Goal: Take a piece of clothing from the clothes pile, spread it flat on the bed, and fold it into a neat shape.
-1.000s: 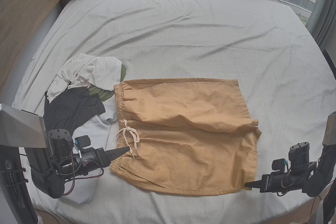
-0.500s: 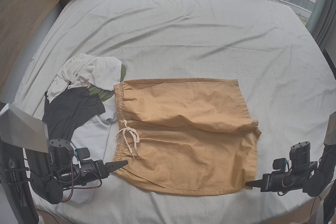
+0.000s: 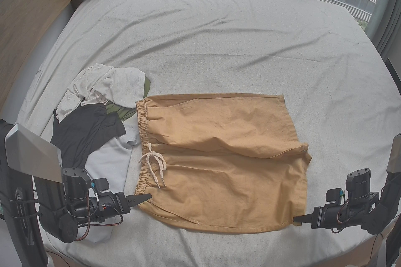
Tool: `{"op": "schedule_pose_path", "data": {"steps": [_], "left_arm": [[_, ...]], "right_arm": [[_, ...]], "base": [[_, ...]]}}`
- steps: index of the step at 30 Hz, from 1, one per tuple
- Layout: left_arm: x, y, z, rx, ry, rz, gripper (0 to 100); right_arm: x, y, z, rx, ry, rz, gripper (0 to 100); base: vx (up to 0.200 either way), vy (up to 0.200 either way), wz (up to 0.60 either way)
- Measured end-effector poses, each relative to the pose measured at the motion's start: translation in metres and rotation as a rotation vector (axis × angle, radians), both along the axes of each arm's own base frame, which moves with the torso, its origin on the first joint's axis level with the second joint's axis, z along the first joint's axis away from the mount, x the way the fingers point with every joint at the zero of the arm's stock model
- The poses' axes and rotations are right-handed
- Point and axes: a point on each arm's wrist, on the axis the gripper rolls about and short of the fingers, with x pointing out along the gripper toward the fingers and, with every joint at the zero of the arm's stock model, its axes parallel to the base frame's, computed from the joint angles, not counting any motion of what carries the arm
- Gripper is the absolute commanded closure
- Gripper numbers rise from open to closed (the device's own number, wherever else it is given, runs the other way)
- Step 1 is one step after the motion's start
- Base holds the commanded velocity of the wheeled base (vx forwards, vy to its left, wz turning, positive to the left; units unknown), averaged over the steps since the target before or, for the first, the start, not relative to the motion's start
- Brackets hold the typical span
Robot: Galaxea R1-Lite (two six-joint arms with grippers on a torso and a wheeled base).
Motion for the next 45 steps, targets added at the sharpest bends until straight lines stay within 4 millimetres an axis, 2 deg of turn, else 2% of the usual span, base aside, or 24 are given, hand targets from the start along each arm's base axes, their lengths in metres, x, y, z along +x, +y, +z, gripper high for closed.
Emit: {"op": "schedule_pose_path", "data": {"steps": [10,17,24,30,45], "left_arm": [[0.001,0.001,-0.002,-0.005,0.007,0.001,100],[-0.012,0.011,0.016,-0.038,-0.006,-0.003,100],[-0.028,0.014,0.021,-0.058,0.022,-0.038,100],[-0.036,0.015,0.021,-0.042,0.027,-0.064,100],[-0.036,0.023,0.011,-0.016,0.049,-0.047,100]], "right_arm": [[-0.009,-0.002,0.002,-0.015,0.053,0.003,100],[-0.013,-0.009,0.006,-0.03,0.065,-0.018,100],[-0.021,-0.011,0.003,-0.053,0.133,-0.006,100],[-0.025,-0.009,0.001,-0.062,0.173,0.012,100],[-0.04,-0.006,0.006,-0.08,0.243,0.049,100]], "base": [[0.0,0.0,0.0],[0.0,0.0,0.0],[0.0,0.0,0.0],[0.0,0.0,0.0],[0.0,0.0,0.0]]}}
